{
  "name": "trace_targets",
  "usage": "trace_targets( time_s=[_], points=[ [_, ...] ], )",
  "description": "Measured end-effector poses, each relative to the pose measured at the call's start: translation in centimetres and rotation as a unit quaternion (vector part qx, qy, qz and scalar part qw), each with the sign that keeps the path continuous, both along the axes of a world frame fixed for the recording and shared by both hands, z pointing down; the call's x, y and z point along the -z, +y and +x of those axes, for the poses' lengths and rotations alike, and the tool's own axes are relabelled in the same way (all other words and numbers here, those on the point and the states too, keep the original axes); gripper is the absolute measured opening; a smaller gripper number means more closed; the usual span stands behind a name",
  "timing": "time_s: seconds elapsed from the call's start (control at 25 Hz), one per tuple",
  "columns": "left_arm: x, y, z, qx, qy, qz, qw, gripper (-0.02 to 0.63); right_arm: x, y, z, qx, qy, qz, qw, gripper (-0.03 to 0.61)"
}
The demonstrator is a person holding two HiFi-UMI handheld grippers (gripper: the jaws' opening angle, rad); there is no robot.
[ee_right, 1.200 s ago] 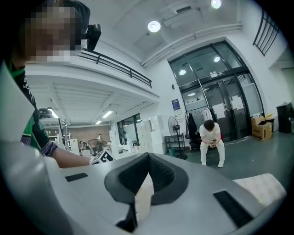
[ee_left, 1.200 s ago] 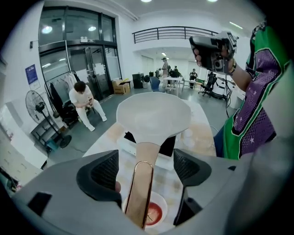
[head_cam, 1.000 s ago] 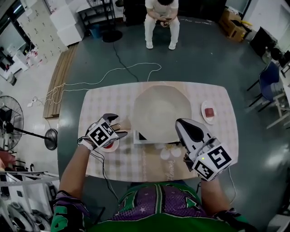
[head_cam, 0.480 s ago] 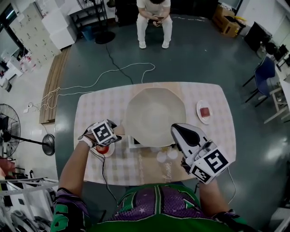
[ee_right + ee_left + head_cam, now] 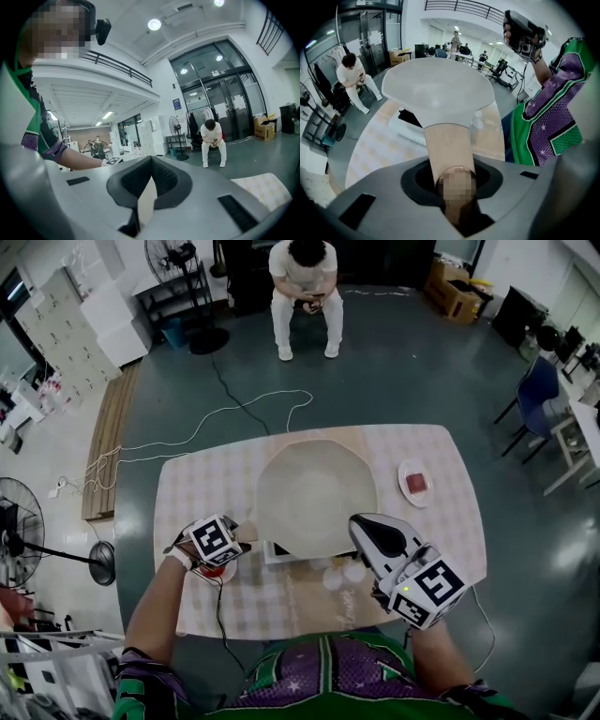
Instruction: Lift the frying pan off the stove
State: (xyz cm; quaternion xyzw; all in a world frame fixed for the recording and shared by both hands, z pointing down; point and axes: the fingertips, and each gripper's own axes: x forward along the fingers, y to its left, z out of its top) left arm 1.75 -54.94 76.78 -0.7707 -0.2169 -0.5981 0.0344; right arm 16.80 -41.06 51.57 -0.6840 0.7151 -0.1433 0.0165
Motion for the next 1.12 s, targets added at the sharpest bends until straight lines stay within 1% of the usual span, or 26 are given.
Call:
trace_targets(
  time_s=[0.16, 0.24, 0.32, 0.44, 0.56, 0.68, 0.76, 0.84, 0.96, 1.04, 1.12],
  points=[
    [0.9, 1.3, -0.8, 0.022, 0.0, 0.013, 0.9997, 0.14, 0.9, 1.1, 0.1, -0.008, 0.004, 0.004, 1.0, 0.008],
    [1.1, 2.5, -1.8, 0.044, 0.001, 0.019, 0.9988, 0.14, 1.4, 1.7, -0.2, -0.012, 0.009, 0.007, 1.0, 0.008],
    [1.3, 3.9, -2.9, 0.077, 0.001, 0.021, 0.9968, 0.141, 1.8, 2.3, -0.4, -0.016, 0.011, 0.011, 1.0, 0.008],
    [1.4, 6.8, -4.8, 0.138, 0.005, -0.002, 0.9904, 0.142, 2.0, 3.1, -0.6, -0.025, 0.009, 0.016, 1.0, 0.008],
    [1.2, 9.7, -7.3, 0.193, 0.036, -0.03, 0.9802, 0.142, 1.5, 4.3, -1.9, -0.034, 0.007, 0.018, 0.999, 0.008],
    [2.5, 12.3, -8.1, 0.239, 0.089, -0.03, 0.9666, 0.143, 1.2, 6.2, -2.3, -0.048, -0.001, 0.01, 0.999, 0.008],
    [3.6, 13.1, -8.2, 0.266, 0.125, -0.029, 0.9553, 0.143, 1.3, 7.1, -2.5, -0.061, -0.001, 0.005, 0.998, 0.008],
    [4.9, 13.5, -8.3, 0.294, 0.162, -0.036, 0.9415, 0.143, 1.3, 8.0, -2.8, -0.082, 0.004, 0.009, 0.997, 0.008],
    [6.6, 13.6, -8.5, 0.333, 0.217, -0.038, 0.9169, 0.143, 0.8, 10.1, -3.2, -0.123, 0.006, 0.012, 0.992, 0.008],
    [8.0, 13.3, -8.7, 0.353, 0.248, -0.023, 0.9017, 0.143, -0.2, 11.5, -3.6, -0.136, 0.005, -0.005, 0.991, 0.008],
    [9.5, 12.9, -9.0, 0.364, 0.271, 0.0, 0.8911, 0.142, -0.9, 12.9, -3.8, -0.146, 0.002, -0.02, 0.989, 0.008]
  ],
)
